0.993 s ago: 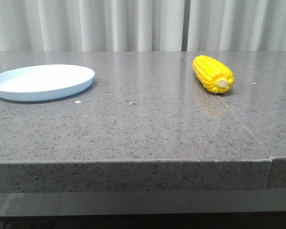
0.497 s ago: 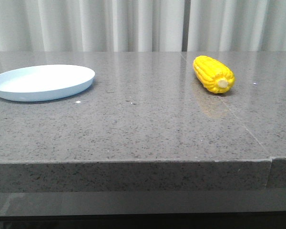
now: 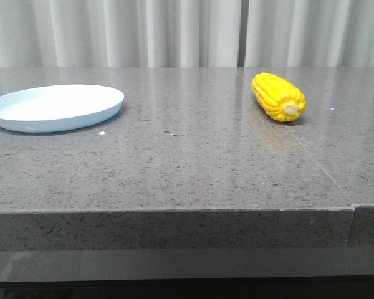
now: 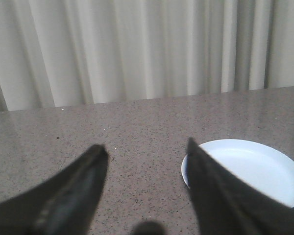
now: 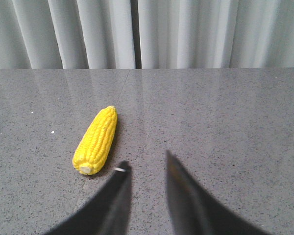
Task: Place corn on plate with both arms
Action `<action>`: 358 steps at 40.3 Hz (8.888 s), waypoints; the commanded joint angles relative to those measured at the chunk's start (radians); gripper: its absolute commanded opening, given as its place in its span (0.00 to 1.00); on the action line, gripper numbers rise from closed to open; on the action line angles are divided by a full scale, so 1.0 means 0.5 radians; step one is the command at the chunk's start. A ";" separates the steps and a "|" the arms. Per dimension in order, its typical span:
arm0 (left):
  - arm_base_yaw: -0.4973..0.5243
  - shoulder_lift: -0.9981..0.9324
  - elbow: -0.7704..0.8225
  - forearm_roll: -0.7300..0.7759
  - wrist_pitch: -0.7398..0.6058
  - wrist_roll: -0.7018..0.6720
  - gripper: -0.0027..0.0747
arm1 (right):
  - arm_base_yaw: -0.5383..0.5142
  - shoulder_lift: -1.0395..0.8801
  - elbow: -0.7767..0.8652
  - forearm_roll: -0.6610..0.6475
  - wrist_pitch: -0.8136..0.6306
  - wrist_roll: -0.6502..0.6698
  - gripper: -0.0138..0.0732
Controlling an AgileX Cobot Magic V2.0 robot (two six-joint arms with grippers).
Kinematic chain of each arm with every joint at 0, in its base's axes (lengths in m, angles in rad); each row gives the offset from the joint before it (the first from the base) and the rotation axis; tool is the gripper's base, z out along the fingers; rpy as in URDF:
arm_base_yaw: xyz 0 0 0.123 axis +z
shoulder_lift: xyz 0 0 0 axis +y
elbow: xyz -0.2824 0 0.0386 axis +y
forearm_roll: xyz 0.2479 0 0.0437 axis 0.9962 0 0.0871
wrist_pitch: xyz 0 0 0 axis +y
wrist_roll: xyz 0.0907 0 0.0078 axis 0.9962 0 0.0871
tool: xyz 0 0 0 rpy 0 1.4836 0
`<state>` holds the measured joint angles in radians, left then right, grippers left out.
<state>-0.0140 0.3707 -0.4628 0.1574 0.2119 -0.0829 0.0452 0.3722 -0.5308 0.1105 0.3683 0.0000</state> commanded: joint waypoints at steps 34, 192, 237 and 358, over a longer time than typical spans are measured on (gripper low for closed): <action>-0.133 0.717 -0.477 -0.187 0.044 0.000 0.81 | -0.011 0.025 -0.070 0.012 -0.153 -0.022 0.90; -0.486 2.099 -1.902 0.072 1.273 -0.175 0.01 | -0.011 0.025 -0.067 0.012 -0.145 -0.022 0.90; -0.396 -0.574 0.073 -0.058 0.307 0.070 0.01 | -0.011 0.025 -0.067 0.012 -0.145 -0.022 0.90; -0.396 -0.597 0.073 -0.058 0.307 0.070 0.01 | 0.786 2.880 -1.937 1.053 0.393 -0.022 0.17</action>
<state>-0.2144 0.0615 -0.4020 0.1308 0.4461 -0.0487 0.4401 1.8567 -1.4727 0.6076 0.6102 0.0000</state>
